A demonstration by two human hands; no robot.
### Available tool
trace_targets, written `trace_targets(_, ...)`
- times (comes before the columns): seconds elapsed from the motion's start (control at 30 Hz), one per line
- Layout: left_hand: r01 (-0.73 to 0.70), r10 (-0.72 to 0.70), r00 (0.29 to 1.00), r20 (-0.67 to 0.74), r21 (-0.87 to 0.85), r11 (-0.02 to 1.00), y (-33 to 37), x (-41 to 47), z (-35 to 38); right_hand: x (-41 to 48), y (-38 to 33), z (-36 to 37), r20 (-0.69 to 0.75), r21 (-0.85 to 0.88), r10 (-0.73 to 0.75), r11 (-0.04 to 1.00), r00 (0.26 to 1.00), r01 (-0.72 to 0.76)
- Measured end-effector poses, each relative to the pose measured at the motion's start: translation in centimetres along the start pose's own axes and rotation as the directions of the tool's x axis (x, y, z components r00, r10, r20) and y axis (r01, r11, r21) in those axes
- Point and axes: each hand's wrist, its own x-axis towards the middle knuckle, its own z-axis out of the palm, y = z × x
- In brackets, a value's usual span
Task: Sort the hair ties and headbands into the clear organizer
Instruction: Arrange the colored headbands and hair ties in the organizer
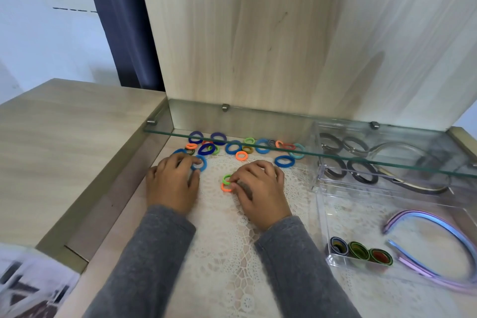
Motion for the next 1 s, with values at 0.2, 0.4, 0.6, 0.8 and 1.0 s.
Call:
trace_targets(0.2, -0.023, 0.018, 0.994, -0.11, -0.041, 0.999, 1.1, 1.8, 0.1, -0.1, 0.1, 0.1, -0.02, -0.03, -0.021, 0.999, 1.0, 0.021)
trace_targets(0.4, 0.0, 0.005, 0.995, -0.101, 0.045, 0.999, 1.3, 3.0, 1.0, -0.2, -0.1, -0.1, 0.01, -0.026, -0.042, 0.999, 0.999, 0.043)
trace_targets(0.6, -0.013, 0.016, 0.993, -0.118, 0.023, 1.0, 1.0, 3.1, 1.1, 1.0, 0.3, 0.2, -0.124, -0.042, 0.142, 0.988, 0.982, -0.148)
trace_targets(0.8, -0.029, 0.029, 0.996, -0.08, 0.012, 1.0, 1.1, 3.3, 1.0, 2.8, 0.8, 1.4, -0.07, -0.258, 0.237, 0.934, 0.969, -0.247)
trace_targets(1.0, 0.073, -0.073, 0.997, -0.012, 0.023, 0.997, -0.4, 3.6, 0.2, 3.1, 1.0, 1.9, -0.074, -0.252, 0.226, 0.938, 0.971, -0.238)
